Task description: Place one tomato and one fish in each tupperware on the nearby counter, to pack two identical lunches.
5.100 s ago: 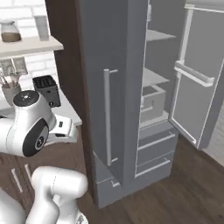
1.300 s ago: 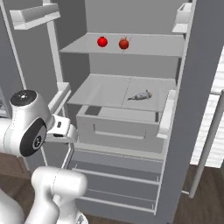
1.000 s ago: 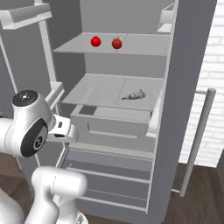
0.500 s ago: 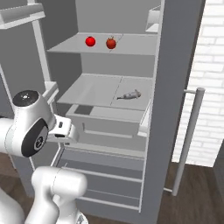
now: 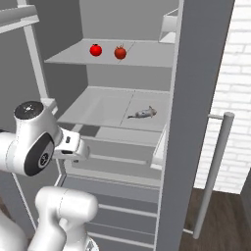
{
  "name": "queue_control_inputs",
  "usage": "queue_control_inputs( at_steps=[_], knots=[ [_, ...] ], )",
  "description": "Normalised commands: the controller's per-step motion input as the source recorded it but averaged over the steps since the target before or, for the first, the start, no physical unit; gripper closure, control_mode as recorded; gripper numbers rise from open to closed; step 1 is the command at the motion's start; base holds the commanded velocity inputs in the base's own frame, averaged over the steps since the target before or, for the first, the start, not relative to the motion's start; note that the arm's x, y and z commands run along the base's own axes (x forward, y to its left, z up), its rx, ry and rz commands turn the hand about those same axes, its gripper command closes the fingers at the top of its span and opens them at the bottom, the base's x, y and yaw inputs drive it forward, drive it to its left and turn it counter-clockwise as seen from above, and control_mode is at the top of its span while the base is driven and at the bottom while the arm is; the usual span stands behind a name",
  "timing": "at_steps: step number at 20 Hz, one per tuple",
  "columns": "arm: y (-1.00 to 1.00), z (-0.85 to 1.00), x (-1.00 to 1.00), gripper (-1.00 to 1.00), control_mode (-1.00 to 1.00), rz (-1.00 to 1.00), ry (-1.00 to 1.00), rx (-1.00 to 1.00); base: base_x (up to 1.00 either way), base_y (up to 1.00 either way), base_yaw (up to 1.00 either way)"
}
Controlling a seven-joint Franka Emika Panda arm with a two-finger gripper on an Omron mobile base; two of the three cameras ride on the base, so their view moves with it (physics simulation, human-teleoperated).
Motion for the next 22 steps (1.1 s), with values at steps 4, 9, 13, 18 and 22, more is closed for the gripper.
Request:
queue_control_inputs(
  at_steps=[4, 9, 13, 18, 22],
  knots=[
    [-0.25, 0.01, 0.26, -1.00, -1.00, 0.00, -0.02, 0.06, 0.00, 0.00, 0.00],
    [0.00, 0.09, 0.63, -1.00, -1.00, 0.00, -0.27, 0.10, 0.00, 0.00, 0.00],
    [0.09, 0.28, 0.39, -1.00, -1.00, -0.06, -0.19, 0.04, 0.00, 0.00, 0.00],
    [0.10, 0.41, 0.22, -1.00, -1.00, -0.05, -0.13, 0.00, 0.00, 0.00, 0.00],
    [0.00, 0.46, 0.07, -1.00, -1.00, -0.03, -0.06, 0.00, 0.00, 0.00, 0.00]
  ],
)
